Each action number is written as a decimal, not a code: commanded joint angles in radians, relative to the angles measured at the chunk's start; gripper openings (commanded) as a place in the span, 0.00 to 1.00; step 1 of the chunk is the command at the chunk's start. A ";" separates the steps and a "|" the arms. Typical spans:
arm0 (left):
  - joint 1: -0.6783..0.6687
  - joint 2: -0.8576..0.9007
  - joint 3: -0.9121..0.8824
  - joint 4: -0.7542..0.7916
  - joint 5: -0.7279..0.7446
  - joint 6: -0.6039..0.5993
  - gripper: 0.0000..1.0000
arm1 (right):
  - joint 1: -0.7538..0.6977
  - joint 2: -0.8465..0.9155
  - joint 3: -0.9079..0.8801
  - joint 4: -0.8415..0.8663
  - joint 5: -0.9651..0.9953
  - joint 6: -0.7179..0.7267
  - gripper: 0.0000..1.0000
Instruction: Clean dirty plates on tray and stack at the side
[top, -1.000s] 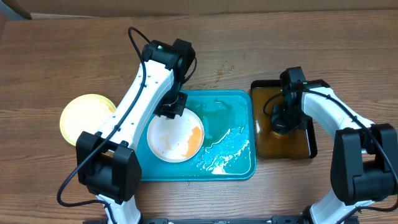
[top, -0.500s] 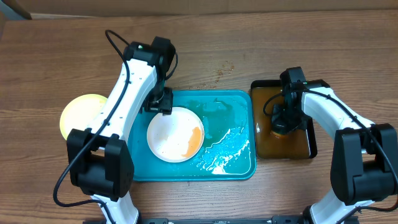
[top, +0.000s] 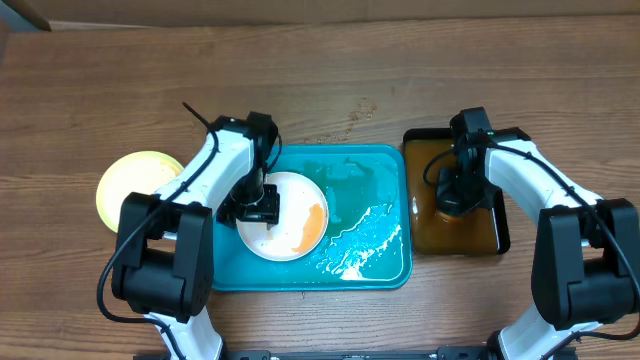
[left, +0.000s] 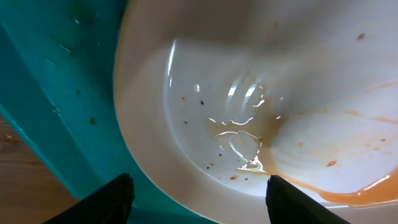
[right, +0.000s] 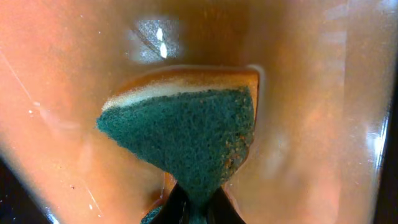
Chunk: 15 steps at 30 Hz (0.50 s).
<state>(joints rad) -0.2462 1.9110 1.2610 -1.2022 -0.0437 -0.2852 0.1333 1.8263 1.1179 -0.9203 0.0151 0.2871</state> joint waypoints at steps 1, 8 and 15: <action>0.006 -0.026 -0.043 0.030 0.019 -0.064 0.67 | 0.003 0.009 -0.006 -0.005 0.006 -0.007 0.05; 0.004 -0.026 -0.131 0.123 0.079 -0.089 0.48 | 0.003 0.009 -0.006 -0.008 0.005 -0.008 0.05; 0.006 -0.026 -0.153 0.158 0.087 -0.111 0.04 | 0.003 0.009 -0.006 -0.010 0.005 -0.007 0.05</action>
<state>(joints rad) -0.2420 1.8687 1.1343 -1.0618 0.0387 -0.3679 0.1333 1.8263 1.1179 -0.9253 0.0151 0.2867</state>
